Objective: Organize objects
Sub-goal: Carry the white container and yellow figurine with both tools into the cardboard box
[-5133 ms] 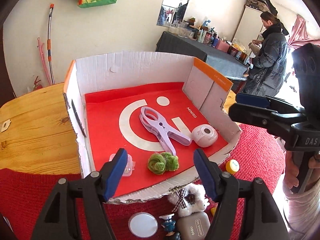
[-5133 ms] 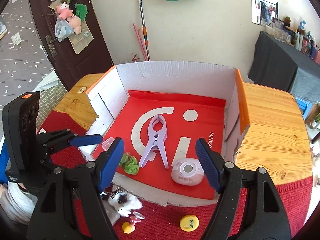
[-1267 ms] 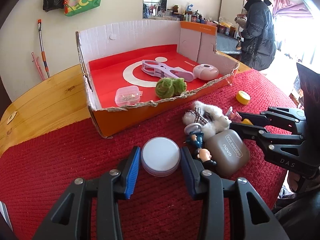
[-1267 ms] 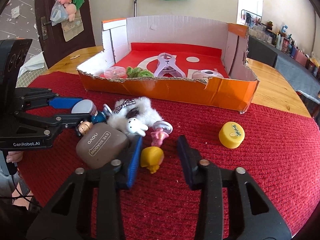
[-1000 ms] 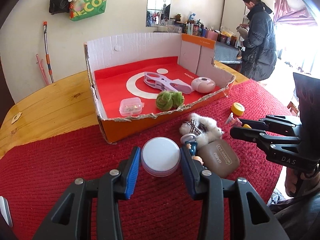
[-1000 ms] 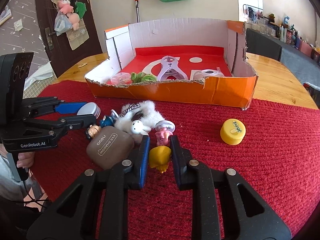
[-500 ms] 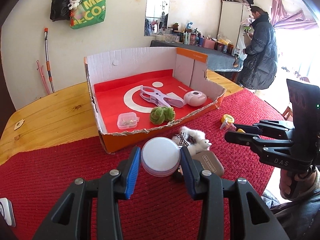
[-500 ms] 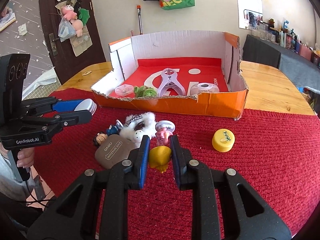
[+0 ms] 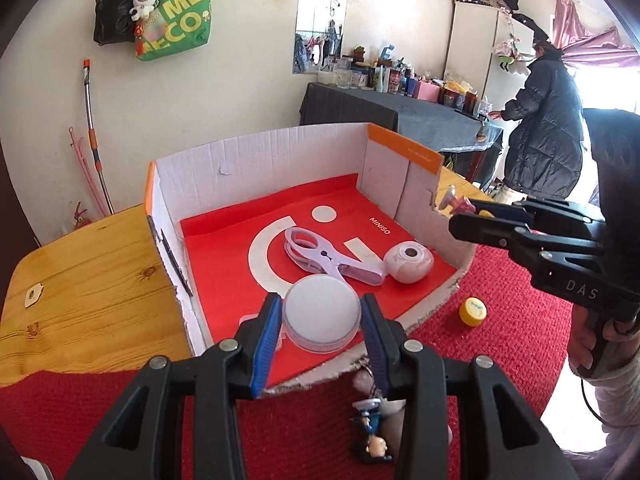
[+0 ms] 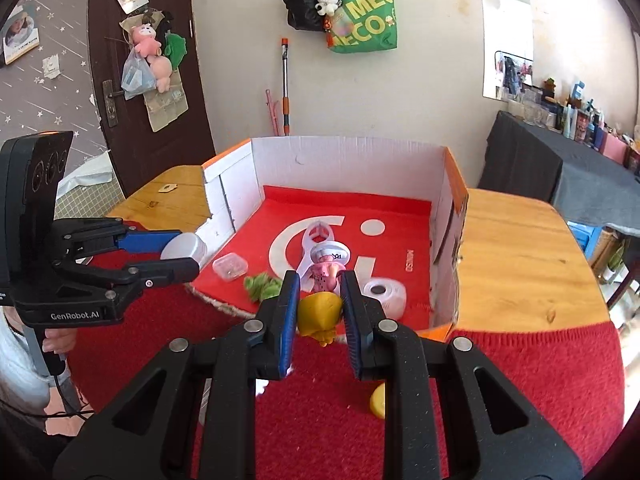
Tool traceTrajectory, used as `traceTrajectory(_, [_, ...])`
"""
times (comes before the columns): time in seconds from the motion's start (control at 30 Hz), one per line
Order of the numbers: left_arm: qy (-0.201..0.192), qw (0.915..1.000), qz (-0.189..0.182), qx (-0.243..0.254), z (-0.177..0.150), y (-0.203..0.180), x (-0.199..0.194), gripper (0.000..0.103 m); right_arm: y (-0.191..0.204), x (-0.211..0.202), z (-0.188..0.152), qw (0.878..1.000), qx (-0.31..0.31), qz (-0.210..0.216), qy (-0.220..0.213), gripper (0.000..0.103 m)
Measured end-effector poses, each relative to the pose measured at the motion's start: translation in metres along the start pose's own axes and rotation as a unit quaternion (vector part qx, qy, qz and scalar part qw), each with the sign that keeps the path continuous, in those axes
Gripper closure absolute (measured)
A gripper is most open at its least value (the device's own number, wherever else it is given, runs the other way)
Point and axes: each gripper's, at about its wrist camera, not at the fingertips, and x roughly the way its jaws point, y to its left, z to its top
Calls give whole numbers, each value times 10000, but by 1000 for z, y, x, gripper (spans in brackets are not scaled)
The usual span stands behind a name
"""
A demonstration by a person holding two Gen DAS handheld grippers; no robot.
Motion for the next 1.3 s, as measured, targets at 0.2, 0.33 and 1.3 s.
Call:
traceTrajectory(0.2, [426,9990,85,-95,18,10,38,61,-15,52,30,9975,-181,-115,668,83])
traceTrajectory(0.33, [730,9971,93,-187,19,18,58,61,-23,84,35,9935,-160,-102,1122,83])
traceTrajectory(1.3, [1450,9887,-32,-369,16,33,105,61,-45,150,20,9707,-57,41,2402,83])
